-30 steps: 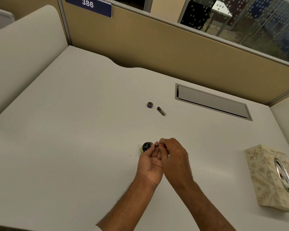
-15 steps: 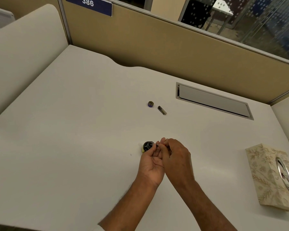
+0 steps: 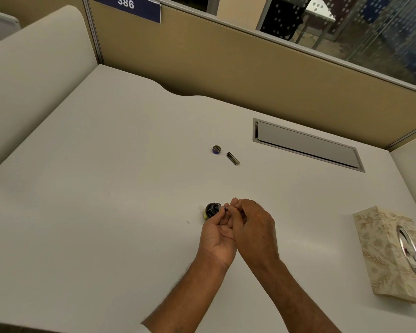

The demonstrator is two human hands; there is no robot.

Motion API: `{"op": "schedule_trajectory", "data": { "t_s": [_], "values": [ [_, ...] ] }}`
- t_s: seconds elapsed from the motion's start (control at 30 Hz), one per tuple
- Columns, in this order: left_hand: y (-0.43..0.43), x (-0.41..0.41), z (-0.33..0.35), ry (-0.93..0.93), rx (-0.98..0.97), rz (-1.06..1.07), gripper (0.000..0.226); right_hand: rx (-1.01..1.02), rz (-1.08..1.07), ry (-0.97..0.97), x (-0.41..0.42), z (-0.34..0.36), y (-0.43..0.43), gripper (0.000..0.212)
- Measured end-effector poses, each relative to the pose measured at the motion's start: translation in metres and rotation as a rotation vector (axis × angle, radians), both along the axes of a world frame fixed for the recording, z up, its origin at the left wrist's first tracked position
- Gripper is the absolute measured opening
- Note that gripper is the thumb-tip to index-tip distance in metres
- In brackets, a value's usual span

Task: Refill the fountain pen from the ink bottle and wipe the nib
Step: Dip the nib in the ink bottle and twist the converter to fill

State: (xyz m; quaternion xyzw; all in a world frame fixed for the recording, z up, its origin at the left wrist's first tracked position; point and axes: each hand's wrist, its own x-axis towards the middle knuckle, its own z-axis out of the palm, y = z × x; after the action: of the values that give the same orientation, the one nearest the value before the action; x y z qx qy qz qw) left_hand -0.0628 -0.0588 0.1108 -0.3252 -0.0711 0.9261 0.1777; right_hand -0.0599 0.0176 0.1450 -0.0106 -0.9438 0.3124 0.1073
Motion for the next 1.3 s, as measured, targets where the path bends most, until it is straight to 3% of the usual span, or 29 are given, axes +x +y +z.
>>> {"op": "schedule_trajectory", "data": {
  "t_s": [0.33,0.53,0.9,1.3],
  "values": [
    [0.003,0.000,0.000,-0.002,-0.047,-0.015,0.041,-0.022,-0.025,-0.001,0.000,0.000,0.002,0.025],
    [0.002,0.001,0.002,0.021,-0.066,-0.026,0.029,-0.046,-0.038,-0.054,0.001,0.000,0.003,0.023],
    [0.004,0.002,0.001,0.037,-0.175,-0.062,0.039,-0.125,-0.075,-0.090,0.004,0.005,0.009,0.016],
    [0.008,0.006,-0.009,0.045,-0.249,-0.087,0.031,-0.212,-0.133,-0.094,0.024,0.007,0.016,0.014]
  ]
}}
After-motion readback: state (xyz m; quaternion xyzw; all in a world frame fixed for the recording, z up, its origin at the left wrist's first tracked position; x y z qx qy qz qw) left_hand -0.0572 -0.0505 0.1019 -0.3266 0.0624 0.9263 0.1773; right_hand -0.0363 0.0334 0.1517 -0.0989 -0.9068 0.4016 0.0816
